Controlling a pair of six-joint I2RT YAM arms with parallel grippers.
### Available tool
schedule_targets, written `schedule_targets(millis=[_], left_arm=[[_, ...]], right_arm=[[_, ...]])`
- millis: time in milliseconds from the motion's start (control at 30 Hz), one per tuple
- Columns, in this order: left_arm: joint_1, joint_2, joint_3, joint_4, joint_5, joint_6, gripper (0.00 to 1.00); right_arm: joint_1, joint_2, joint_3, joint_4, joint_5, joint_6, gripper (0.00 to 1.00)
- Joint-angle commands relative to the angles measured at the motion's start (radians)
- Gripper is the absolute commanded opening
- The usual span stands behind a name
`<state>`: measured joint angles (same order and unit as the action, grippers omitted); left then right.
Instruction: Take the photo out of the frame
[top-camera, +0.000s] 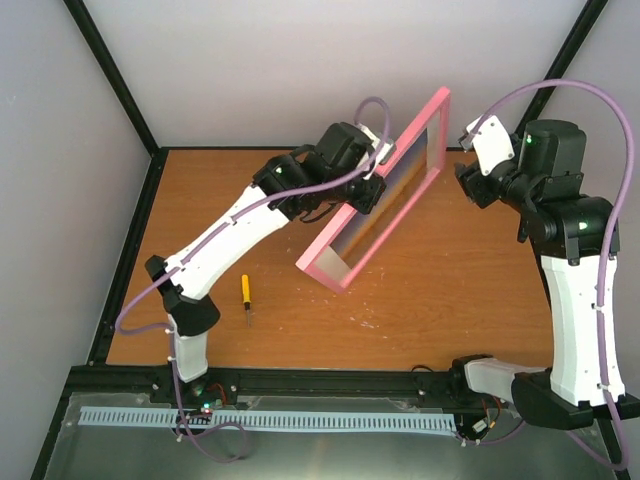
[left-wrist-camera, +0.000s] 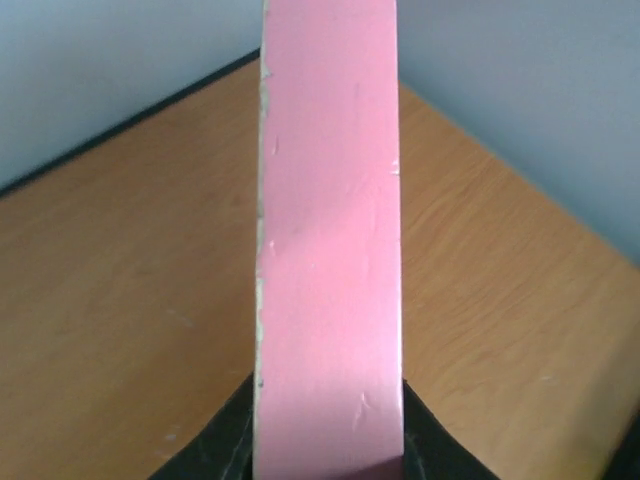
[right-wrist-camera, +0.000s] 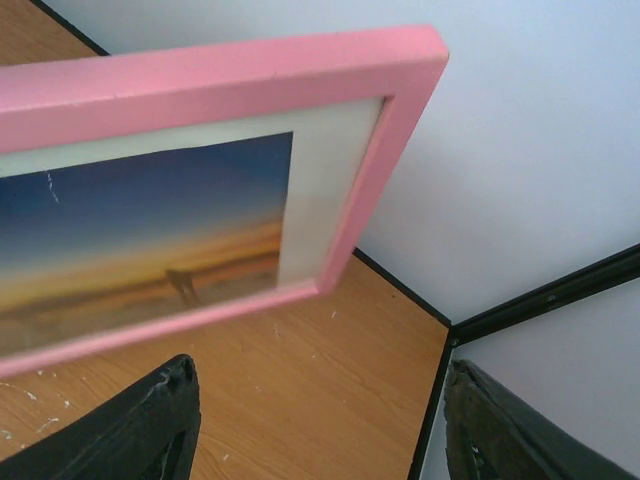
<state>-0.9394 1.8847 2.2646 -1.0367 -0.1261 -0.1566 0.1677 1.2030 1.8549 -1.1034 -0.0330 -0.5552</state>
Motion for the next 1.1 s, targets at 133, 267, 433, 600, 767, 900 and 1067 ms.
schedule_targets(millis=[133,267,433,600,767,900,1067], left_arm=[[0.172,-0.123,-0.217,0.283,0.373,-0.399,0.01],[0.267,-0.237,-0.546,0.537,0.545,-0.559,0.01],[0.361,-0.359,-0.875,0.822,0.627,-0.732,0.01],[0.396,-0.464,-1.134,1.043,0.557,-0.800,0.01],[0.396,-0.510,-1.370,1.264,0.478,-0.870,0.01],[0.397,-0.504,-1.536,1.424,0.426,-0.924,0.01],[0.397,-0.495,-1.669,1.514,0.343,-0.936,0.01]], right_arm=[[-0.012,0.010,-0.046,0.020,-0.019,0.047,0.65],[-0.017,-0.014,-0.131,0.045,-0.028,0.047,0.64],[-0.031,-0.026,-0.233,0.079,-0.043,0.045,0.64],[-0.051,-0.020,-0.348,0.099,-0.113,0.062,0.63],[-0.063,-0.016,-0.492,0.145,-0.152,0.082,0.62],[-0.074,-0.013,-0.598,0.184,-0.169,0.090,0.61],[-0.089,0.005,-0.728,0.241,-0.172,0.083,0.60]])
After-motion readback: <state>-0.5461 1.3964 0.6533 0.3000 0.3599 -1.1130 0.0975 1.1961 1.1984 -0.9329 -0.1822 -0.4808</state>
